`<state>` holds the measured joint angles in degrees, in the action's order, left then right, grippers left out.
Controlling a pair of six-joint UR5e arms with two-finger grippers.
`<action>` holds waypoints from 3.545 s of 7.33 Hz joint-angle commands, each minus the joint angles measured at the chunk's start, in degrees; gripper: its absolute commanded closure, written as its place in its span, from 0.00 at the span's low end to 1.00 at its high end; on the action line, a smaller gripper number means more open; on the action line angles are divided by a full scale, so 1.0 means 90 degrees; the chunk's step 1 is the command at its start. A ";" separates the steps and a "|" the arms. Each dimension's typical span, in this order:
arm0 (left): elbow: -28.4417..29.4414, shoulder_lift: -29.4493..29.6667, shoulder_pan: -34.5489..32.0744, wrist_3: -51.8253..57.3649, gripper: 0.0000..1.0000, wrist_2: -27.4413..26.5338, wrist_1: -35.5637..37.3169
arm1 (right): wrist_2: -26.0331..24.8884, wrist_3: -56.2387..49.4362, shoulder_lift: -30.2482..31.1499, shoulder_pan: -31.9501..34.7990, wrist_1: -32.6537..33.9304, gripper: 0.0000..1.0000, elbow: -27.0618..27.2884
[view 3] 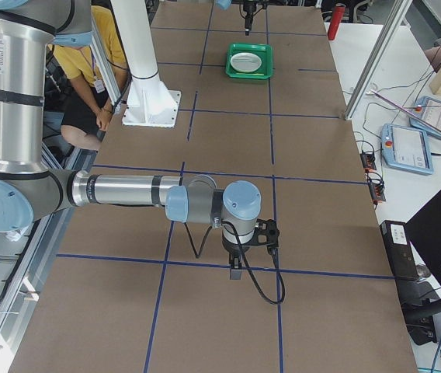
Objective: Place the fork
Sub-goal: 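Move the left gripper over the white fork on the plate and lower, then close the left gripper on the white fork's handle, then carry the fork off the plate and lower it onto the tray beside the plate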
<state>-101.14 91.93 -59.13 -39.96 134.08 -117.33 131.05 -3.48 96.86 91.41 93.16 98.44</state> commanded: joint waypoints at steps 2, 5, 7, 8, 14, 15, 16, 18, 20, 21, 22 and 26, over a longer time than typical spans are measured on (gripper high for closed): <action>0.0748 0.0799 0.0573 -0.0559 0.02 -0.0570 -0.0029 | 0.0000 -0.0004 0.0000 0.0000 0.0000 0.00 0.0000; 0.1013 0.0908 0.0818 -0.0618 0.05 -0.0806 -0.0010 | 0.0000 0.0005 0.0000 0.0000 0.0000 0.00 0.0000; 0.1052 0.0918 0.0925 -0.0657 0.08 -0.0806 -0.0010 | 0.0000 -0.0004 0.0000 0.0000 0.0000 0.00 0.0000; 0.1130 0.0947 0.0993 -0.0667 0.09 -0.0806 -0.0010 | 0.0000 -0.0004 0.0000 0.0000 0.0000 0.00 0.0000; 0.1277 0.1016 0.1209 -0.0745 0.55 -0.0806 -0.0029 | 0.0000 -0.0004 0.0000 0.0000 0.0000 0.00 0.0000; 0.1258 0.1016 0.1209 -0.0755 0.83 -0.0796 -0.0029 | 0.0000 -0.0004 0.0000 0.0000 0.0000 0.00 0.0000; 0.1229 0.1016 0.1209 -0.0755 1.00 -0.0796 -0.0020 | 0.0000 -0.0004 0.0000 0.0000 0.0000 0.00 0.0000; 0.1112 0.1006 0.1199 -0.0755 1.00 -0.0777 -0.0020 | 0.0000 -0.0004 0.0000 0.0000 0.0000 0.00 0.0000; 0.0499 0.0628 0.0986 -0.0658 1.00 -0.0728 0.0000 | 0.0000 -0.0004 0.0000 0.0000 0.0000 0.00 0.0000; 0.0419 0.0413 0.0820 -0.0445 1.00 -0.0728 -0.0010 | 0.0000 0.0005 0.0000 0.0000 0.0000 0.00 0.0000; 0.0437 0.0198 0.0557 0.0166 1.00 -0.0728 -0.0010 | 0.0000 -0.0004 0.0000 0.0000 0.0000 0.00 0.0000; 0.1001 0.0282 0.0535 0.0202 1.00 -0.0777 -0.0010 | 0.0000 -0.0004 0.0000 0.0000 0.0000 0.00 0.0000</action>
<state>-94.30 93.77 -54.18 -37.93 127.12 -117.36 131.04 -3.51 96.86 91.41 93.16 98.44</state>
